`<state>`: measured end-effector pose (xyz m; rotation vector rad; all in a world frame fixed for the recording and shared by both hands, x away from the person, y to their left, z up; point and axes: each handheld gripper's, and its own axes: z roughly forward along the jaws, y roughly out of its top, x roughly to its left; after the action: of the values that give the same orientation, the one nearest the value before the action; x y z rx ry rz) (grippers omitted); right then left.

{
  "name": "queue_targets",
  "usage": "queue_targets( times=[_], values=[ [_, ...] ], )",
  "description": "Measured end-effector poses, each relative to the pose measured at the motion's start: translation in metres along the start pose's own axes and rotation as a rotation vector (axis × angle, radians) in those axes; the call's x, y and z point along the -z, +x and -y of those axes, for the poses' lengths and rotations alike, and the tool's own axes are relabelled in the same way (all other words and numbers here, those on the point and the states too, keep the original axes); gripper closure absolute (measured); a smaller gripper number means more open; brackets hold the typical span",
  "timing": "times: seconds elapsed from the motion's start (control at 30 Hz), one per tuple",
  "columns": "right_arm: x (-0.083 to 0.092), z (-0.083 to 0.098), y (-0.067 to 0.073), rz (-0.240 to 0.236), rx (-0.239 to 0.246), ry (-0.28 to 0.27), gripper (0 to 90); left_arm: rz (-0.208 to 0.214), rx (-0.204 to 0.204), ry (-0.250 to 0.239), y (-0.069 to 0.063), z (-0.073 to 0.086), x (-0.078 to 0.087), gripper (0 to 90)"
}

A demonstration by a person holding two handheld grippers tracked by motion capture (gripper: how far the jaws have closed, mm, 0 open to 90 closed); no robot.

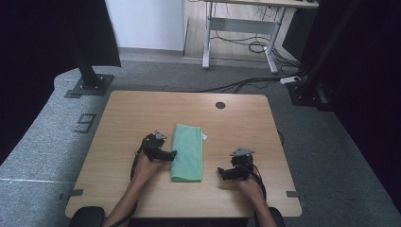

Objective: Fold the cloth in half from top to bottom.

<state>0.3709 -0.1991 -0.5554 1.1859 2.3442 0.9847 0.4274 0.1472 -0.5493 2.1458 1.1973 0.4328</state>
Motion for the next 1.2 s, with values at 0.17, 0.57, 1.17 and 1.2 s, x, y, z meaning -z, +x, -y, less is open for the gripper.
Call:
queue_targets(
  times=[0.17, 0.57, 1.17, 1.2],
  values=[
    [-0.003, -0.013, 0.013, -0.059, -0.003, -0.038, 0.0, -0.005, 0.004, 0.000, -0.001, 0.000, 0.000, 0.0],
    [-0.038, -0.050, 0.048, -0.083, 0.098, -0.009, 0.0, -0.005, 0.003, -0.001, -0.003, 0.003, 0.002, 0.4],
    [-0.019, -0.025, 0.077, -0.095, 0.167, 0.020, 0.5, 0.047, -0.060, 0.006, -0.016, 0.028, 0.024, 0.4],
    [-0.019, -0.025, 0.077, -0.102, 0.166, 0.024, 1.2, 0.047, -0.060, 0.006, -0.017, 0.028, 0.025, 0.4]
  ],
)
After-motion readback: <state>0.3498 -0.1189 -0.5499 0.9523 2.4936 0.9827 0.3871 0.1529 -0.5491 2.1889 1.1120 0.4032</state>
